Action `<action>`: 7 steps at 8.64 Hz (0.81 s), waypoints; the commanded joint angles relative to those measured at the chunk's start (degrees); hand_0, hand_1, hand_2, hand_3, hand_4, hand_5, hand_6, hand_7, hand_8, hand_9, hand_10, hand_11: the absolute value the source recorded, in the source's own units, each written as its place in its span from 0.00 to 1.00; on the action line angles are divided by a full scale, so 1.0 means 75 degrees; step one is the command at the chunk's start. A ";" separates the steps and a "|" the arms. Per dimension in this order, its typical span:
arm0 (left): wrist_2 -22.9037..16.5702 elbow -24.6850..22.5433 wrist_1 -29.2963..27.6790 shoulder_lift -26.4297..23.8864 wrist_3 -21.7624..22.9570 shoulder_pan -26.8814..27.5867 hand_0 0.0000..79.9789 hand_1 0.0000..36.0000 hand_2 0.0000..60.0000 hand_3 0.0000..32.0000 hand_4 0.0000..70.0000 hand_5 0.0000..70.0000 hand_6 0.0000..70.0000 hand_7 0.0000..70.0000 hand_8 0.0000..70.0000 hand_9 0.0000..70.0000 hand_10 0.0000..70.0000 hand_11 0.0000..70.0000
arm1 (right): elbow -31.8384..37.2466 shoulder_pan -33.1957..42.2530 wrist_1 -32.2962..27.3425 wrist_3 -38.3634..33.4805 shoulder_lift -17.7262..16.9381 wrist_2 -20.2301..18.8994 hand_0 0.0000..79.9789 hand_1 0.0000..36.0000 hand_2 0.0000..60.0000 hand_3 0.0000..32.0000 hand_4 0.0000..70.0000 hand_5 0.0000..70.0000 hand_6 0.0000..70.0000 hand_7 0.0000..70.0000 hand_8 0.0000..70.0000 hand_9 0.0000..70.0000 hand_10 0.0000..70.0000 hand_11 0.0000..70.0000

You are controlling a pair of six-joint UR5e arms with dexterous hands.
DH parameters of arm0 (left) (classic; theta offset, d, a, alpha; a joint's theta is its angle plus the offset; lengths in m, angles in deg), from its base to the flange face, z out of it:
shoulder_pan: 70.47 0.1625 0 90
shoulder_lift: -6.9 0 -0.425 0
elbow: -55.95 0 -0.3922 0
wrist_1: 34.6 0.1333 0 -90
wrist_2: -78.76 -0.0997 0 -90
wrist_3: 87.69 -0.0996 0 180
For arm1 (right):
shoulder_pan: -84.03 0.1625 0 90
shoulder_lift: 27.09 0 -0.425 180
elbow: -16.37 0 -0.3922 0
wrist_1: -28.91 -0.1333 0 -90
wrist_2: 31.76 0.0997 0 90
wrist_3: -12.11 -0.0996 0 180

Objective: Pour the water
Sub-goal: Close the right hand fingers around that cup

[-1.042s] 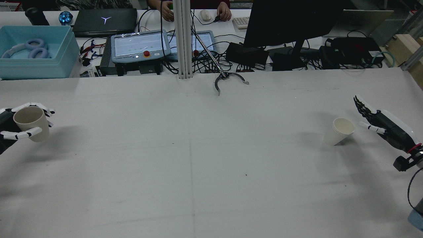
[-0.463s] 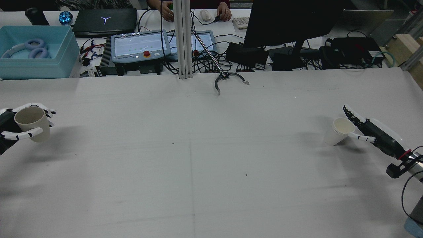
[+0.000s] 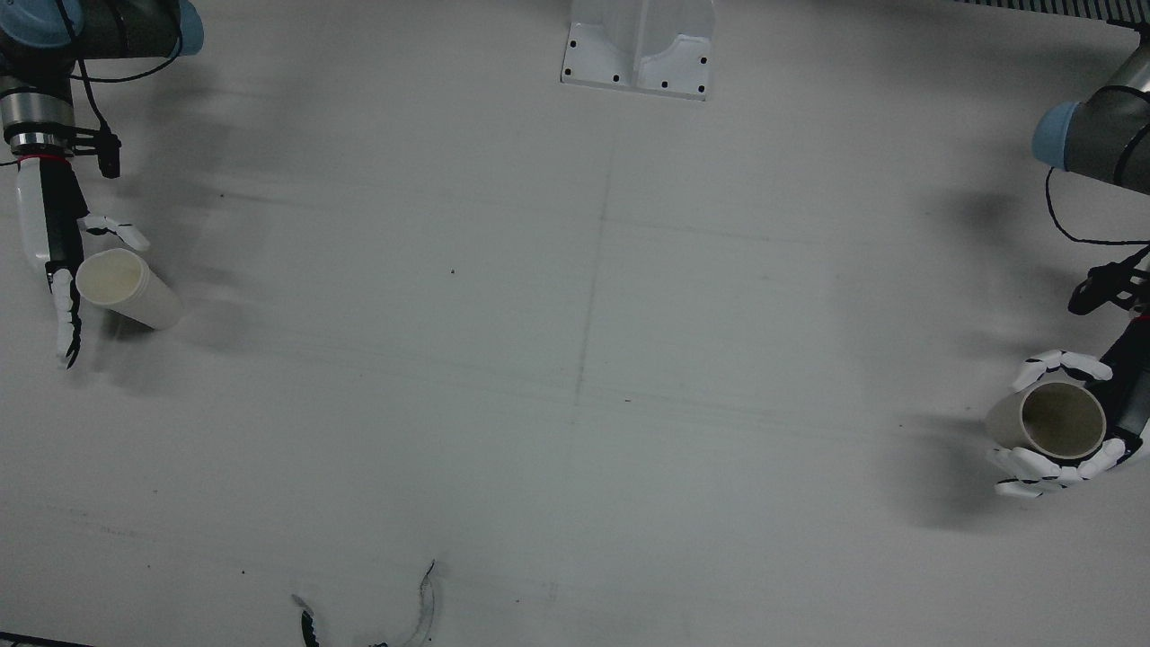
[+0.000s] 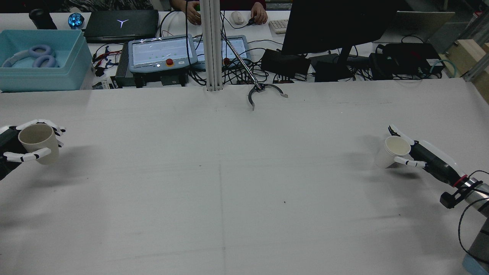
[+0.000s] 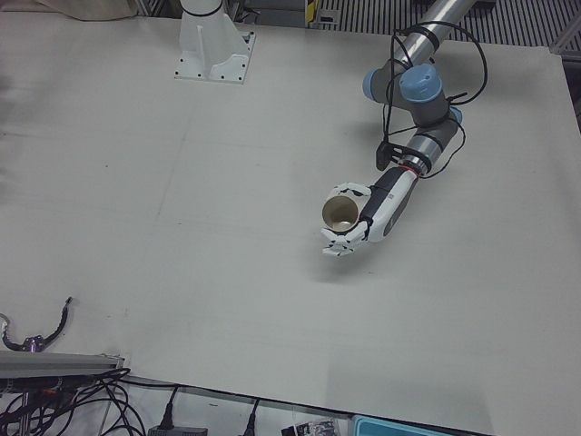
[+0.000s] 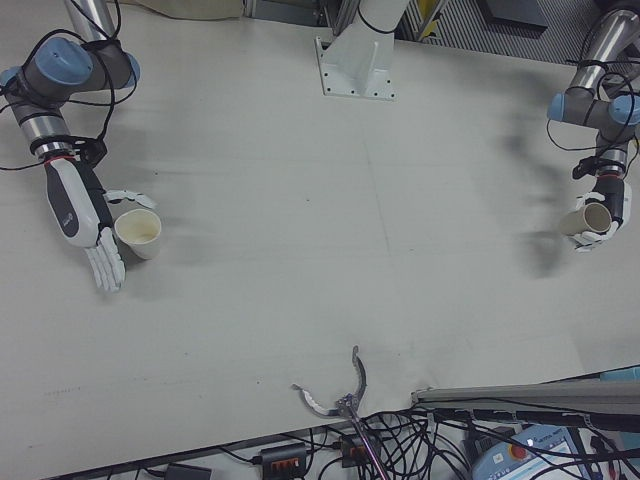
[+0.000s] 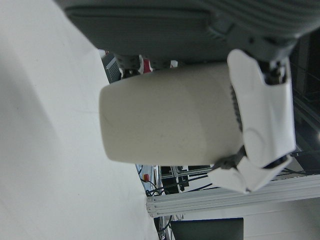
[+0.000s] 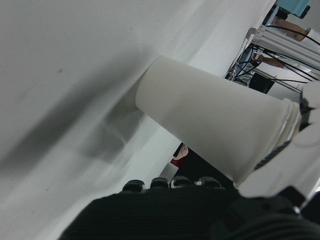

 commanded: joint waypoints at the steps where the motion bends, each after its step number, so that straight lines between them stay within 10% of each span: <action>1: 0.0000 0.0029 0.0011 -0.0032 -0.0046 0.0003 0.58 0.78 1.00 0.00 0.31 0.56 0.38 0.60 0.25 0.39 0.35 0.53 | -0.0006 -0.0080 0.0000 0.0051 0.0025 0.0008 0.30 0.34 0.42 0.00 0.00 0.00 0.00 0.00 0.00 0.00 0.00 0.03; 7: 0.0012 0.0065 0.0011 -0.0009 -0.0046 -0.0009 0.58 0.75 1.00 0.00 0.30 0.52 0.36 0.58 0.24 0.38 0.35 0.53 | -0.0100 -0.0185 0.0012 0.0051 0.0036 0.0031 0.35 0.30 0.46 0.00 0.00 0.12 0.11 0.19 0.01 0.06 0.09 0.14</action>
